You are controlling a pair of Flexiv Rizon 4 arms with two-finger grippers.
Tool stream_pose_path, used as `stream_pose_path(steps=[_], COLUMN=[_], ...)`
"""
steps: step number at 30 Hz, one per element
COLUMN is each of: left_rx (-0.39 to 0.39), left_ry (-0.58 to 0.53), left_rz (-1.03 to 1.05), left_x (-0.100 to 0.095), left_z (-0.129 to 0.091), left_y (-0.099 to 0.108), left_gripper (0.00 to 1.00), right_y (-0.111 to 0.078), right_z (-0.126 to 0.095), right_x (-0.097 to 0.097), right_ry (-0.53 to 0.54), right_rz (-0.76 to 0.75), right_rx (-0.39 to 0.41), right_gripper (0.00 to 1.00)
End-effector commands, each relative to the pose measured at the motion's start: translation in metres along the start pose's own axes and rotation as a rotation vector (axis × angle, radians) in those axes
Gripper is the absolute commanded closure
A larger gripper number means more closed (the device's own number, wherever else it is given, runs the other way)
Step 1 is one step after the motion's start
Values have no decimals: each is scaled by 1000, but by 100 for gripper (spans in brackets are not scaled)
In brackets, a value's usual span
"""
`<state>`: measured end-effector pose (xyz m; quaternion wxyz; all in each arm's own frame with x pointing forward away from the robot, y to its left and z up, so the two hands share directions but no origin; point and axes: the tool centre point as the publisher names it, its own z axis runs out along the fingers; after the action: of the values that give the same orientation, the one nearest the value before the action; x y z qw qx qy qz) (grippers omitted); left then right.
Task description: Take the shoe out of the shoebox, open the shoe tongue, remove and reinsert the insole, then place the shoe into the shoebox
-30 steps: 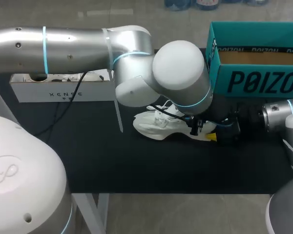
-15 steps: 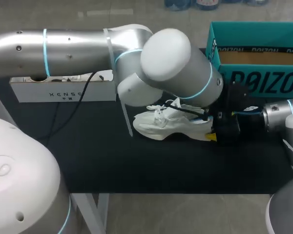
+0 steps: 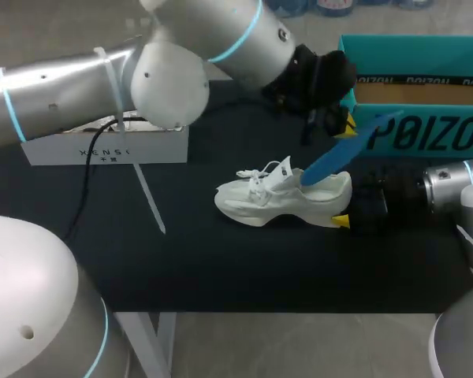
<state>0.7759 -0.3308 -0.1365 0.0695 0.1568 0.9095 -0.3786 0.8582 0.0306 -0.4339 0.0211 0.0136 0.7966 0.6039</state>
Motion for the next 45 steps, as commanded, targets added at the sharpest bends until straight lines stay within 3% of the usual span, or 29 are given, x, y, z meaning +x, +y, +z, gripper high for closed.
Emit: stream_pose_path(steps=[1, 10, 13, 27, 32, 34, 39, 45], left_rx=[422, 395, 366, 366, 505, 548, 588, 587], left_ry=[99, 80, 73, 73, 373, 427, 476, 451], left_rz=[-60, -186, -162, -162, -423, -514, -625, -654], left_x=[-1, -3, -3, -3, -28, -38, -54, -53], left_z=[-66, -74, -75, -75, -104, -111, -127, -139], left_y=[34, 57, 59, 59, 40, 36, 28, 4], left_gripper=[100, 100, 100, 100, 100, 100, 100, 100], right_y=[-4, -4, -4, -4, -4, -4, -4, -4], right_z=[2, 2, 2, 2, 2, 2, 2, 2], right_x=[1, 1, 1, 1, 1, 1, 1, 1], right_ry=[-3, -3, -3, -3, -3, -3, -3, -3], right_rz=[1, 1, 1, 1, 1, 1, 1, 1], right_rx=[1, 1, 1, 1, 1, 1, 1, 1], right_gripper=[100, 100, 100, 100, 100, 100, 100, 100])
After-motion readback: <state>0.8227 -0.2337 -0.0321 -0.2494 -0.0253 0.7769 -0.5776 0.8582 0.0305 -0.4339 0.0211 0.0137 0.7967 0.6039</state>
